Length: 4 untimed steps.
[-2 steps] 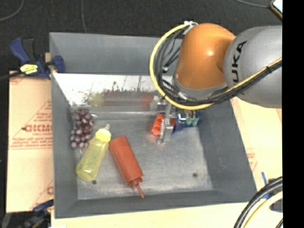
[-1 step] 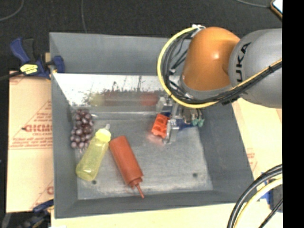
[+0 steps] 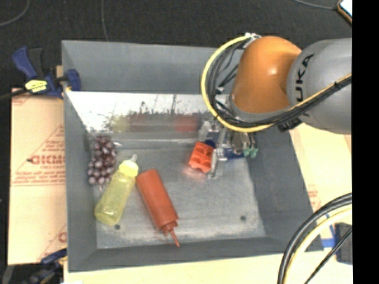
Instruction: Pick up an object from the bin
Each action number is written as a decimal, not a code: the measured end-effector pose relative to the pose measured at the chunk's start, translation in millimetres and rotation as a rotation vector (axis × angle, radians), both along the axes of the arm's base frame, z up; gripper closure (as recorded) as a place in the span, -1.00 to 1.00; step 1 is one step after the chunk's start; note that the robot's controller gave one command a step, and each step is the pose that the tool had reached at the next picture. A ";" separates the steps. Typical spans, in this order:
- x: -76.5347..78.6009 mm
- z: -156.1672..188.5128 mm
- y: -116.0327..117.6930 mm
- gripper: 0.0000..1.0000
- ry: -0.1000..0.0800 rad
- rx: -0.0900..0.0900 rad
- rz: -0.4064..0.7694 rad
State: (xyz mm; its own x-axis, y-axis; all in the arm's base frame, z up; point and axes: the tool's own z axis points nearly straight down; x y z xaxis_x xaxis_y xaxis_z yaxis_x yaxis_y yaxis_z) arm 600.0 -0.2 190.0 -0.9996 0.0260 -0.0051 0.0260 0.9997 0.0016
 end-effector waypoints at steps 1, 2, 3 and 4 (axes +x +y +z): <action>1.2 -36.6 -1.5 -1.00 -0.002 0.001 -0.033; 10.3 -113.2 -5.5 1.00 -0.028 0.000 0.148; 10.3 -113.1 -5.5 1.00 -0.028 0.000 0.147; 28.9 -27.3 -19.4 1.00 -0.041 -0.003 0.143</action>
Offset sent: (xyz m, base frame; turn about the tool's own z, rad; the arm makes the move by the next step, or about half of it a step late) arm 0.0044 -0.0058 -0.1200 -0.1477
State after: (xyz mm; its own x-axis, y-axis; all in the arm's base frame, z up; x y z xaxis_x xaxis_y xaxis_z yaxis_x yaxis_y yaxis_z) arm 628.8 -19.5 162.6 -0.9920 -0.1172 -0.0460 -0.1172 0.9931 -0.0030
